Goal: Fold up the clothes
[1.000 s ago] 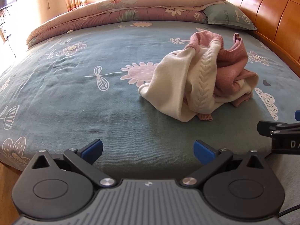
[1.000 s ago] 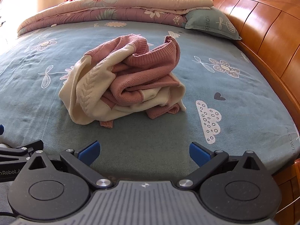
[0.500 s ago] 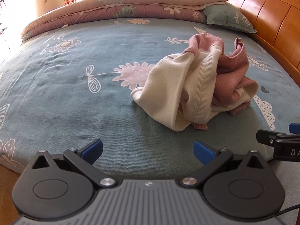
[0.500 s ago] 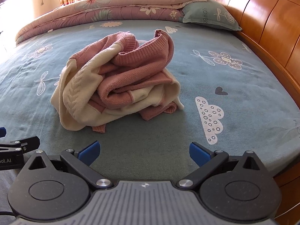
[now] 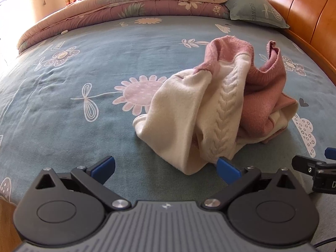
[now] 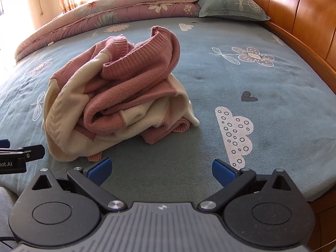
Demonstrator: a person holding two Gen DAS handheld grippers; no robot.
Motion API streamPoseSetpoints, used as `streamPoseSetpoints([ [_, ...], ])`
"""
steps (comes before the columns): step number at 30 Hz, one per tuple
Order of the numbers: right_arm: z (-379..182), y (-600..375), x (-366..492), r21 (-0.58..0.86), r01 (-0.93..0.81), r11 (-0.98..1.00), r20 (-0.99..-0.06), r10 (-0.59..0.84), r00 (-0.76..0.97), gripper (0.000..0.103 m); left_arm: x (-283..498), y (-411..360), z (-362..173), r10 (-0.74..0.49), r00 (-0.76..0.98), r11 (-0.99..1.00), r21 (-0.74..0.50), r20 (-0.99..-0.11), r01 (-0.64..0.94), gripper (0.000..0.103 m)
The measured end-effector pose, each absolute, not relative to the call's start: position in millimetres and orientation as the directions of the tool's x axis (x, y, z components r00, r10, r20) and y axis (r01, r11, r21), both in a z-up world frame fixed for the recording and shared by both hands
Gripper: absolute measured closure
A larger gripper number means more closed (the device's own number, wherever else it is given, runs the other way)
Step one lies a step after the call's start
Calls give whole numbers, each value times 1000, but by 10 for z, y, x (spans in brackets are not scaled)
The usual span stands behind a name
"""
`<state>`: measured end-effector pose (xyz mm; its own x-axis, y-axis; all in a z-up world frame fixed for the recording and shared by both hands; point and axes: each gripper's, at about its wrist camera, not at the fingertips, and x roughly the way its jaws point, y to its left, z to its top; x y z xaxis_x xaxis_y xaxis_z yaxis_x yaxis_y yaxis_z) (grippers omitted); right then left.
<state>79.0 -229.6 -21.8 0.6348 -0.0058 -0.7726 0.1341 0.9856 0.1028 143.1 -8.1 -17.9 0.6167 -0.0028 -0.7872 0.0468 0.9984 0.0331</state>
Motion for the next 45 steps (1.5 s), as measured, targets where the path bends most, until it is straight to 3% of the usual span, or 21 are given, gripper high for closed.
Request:
streamPoseSetpoints([
  [14,-405,-2576,927,162,173,971,-785,20,619,0,2217,-549,-360,-74,615,976,70,-785,206,0],
  [23,-488,-2687,917,206,178,962,-781,52,622,0,2184,-246,-523,-257,653,948,-55,-713,313,0],
  [28,-487,-2735,865,223,175,959,-773,64,631,0,2197,-223,-366,-221,618,942,-1,-754,336,1],
  [38,-431,-2803,765,245,184,952,-754,68,653,0,1933,40,184,-175,709,930,123,-684,348,1],
  [42,-392,-2788,728,245,179,953,-748,68,661,0,1976,27,222,-185,717,930,116,-672,348,1],
  [45,-359,-2791,695,245,179,953,-743,66,666,0,2121,-57,61,-118,714,928,180,-691,327,1],
])
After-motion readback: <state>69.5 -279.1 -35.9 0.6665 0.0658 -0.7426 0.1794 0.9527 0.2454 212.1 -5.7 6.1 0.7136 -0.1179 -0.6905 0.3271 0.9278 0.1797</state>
